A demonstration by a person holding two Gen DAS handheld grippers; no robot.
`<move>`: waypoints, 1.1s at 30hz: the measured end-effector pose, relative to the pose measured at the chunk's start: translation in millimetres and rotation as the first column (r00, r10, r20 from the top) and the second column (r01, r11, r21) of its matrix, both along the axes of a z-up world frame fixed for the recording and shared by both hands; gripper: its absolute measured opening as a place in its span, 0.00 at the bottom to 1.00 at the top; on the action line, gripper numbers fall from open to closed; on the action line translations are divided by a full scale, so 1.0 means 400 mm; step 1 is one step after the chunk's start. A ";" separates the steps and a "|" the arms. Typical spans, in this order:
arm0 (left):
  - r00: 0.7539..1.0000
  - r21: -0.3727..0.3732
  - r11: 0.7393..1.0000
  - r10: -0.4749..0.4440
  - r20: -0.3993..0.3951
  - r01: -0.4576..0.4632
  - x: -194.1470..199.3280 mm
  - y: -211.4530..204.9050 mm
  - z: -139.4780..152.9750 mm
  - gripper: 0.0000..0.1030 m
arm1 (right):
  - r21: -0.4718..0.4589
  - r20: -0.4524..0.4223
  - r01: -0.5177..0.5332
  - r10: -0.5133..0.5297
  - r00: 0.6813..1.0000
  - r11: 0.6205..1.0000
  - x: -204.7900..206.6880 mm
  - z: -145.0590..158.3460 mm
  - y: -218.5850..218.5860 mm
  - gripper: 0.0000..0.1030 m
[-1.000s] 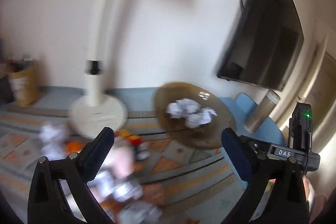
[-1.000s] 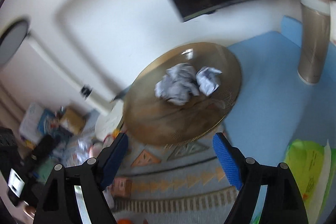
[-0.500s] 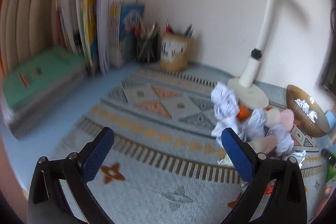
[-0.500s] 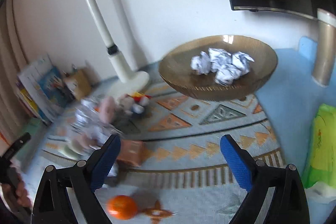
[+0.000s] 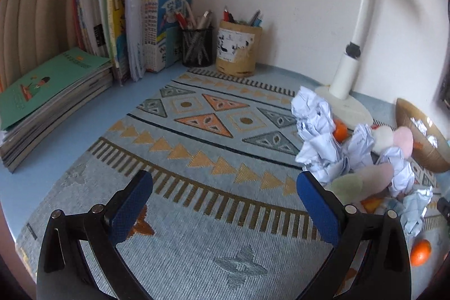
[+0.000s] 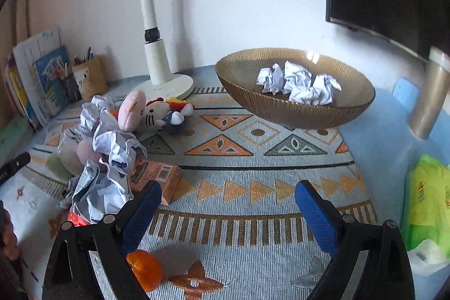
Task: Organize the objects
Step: 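Move both open tools back toward the pile of paper and toys, then grasp a paper ball from the pile with the left tool while the right grasps another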
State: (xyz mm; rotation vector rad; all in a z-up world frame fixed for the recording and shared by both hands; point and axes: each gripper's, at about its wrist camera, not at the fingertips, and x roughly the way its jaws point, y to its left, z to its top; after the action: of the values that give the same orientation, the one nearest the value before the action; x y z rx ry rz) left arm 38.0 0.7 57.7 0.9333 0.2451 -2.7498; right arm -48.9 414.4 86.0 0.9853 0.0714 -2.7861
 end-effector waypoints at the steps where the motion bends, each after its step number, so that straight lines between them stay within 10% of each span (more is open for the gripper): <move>1: 1.000 -0.004 1.000 -0.010 0.000 0.010 0.001 0.004 0.000 0.99 | 0.008 -0.004 0.000 0.000 1.000 1.000 0.002 0.000 -0.002 0.93; 9: 0.990 0.107 0.985 -0.136 0.026 0.132 -0.043 -0.007 0.016 0.99 | -0.104 0.083 -0.050 0.059 0.995 0.993 -0.023 0.029 -0.002 0.93; 17: 0.921 0.180 0.911 -0.386 0.055 0.371 -0.253 0.068 0.066 0.98 | -0.153 0.175 -0.310 0.334 0.926 0.938 -0.237 0.236 -0.312 0.93; 25: 0.875 0.273 0.855 -0.478 0.081 0.442 -0.354 0.073 0.017 0.92 | -0.373 0.477 -0.303 0.462 0.748 0.877 -0.589 0.075 -0.551 0.74; 33: 0.853 0.315 0.836 -0.506 0.126 0.449 -0.384 0.097 -0.034 0.71 | -0.307 0.565 -0.311 0.435 0.701 0.899 -0.663 -0.045 -0.667 0.74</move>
State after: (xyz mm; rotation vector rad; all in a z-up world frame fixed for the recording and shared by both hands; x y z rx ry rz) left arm -115.7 39.4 44.1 1.5323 0.4149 -3.0831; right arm -314.2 147.5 68.0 1.5793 -0.0784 -1.9369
